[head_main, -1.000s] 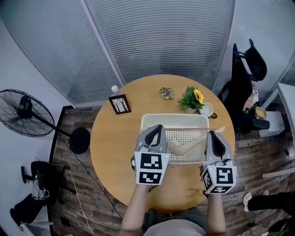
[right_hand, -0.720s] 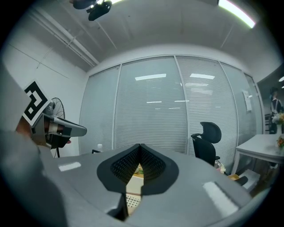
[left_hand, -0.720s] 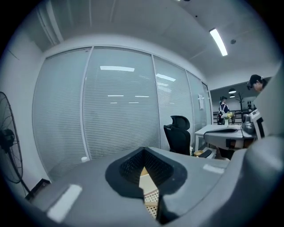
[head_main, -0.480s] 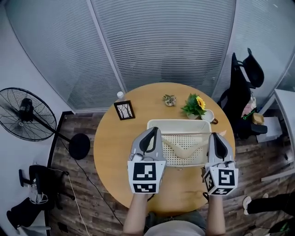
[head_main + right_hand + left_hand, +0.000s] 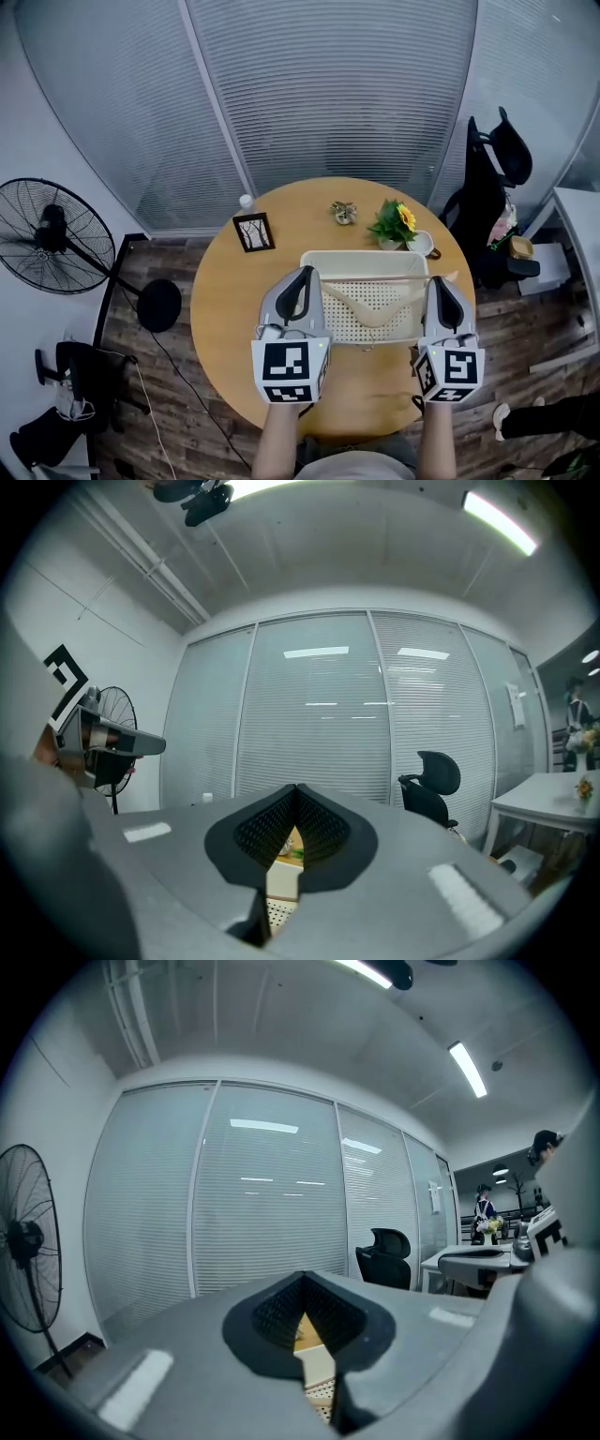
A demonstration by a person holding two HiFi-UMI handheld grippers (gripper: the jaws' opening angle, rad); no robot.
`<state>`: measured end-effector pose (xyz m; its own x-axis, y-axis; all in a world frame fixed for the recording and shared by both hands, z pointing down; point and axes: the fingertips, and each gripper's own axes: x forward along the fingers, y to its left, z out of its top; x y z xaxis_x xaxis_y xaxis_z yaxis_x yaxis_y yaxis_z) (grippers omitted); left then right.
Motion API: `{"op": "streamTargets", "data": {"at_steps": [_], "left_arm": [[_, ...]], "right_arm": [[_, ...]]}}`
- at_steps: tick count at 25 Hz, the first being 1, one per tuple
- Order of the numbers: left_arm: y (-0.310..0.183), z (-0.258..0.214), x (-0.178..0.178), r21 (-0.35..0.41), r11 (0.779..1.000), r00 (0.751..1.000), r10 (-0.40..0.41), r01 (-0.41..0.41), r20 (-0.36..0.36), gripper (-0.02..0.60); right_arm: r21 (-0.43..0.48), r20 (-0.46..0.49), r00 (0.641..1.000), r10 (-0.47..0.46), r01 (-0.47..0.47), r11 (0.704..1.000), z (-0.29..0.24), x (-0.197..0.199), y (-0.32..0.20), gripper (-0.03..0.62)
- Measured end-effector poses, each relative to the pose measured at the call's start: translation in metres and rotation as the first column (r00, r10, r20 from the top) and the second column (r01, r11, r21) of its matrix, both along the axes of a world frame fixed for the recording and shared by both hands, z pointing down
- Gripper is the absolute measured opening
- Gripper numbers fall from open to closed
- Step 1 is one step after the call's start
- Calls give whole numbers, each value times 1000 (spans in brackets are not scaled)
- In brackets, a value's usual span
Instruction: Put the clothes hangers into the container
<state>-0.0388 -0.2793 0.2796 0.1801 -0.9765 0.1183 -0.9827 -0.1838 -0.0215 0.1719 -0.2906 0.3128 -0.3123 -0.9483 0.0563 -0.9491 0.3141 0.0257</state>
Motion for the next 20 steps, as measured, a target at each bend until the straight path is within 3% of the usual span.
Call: {"op": "streamTargets", "data": {"at_steps": [20], "left_arm": [[1,3,4,-2,1000,1000,12,-12,4,0]], "right_arm": [[0,-7,1000,31,-31,1000,0,10,-2,21]]}}
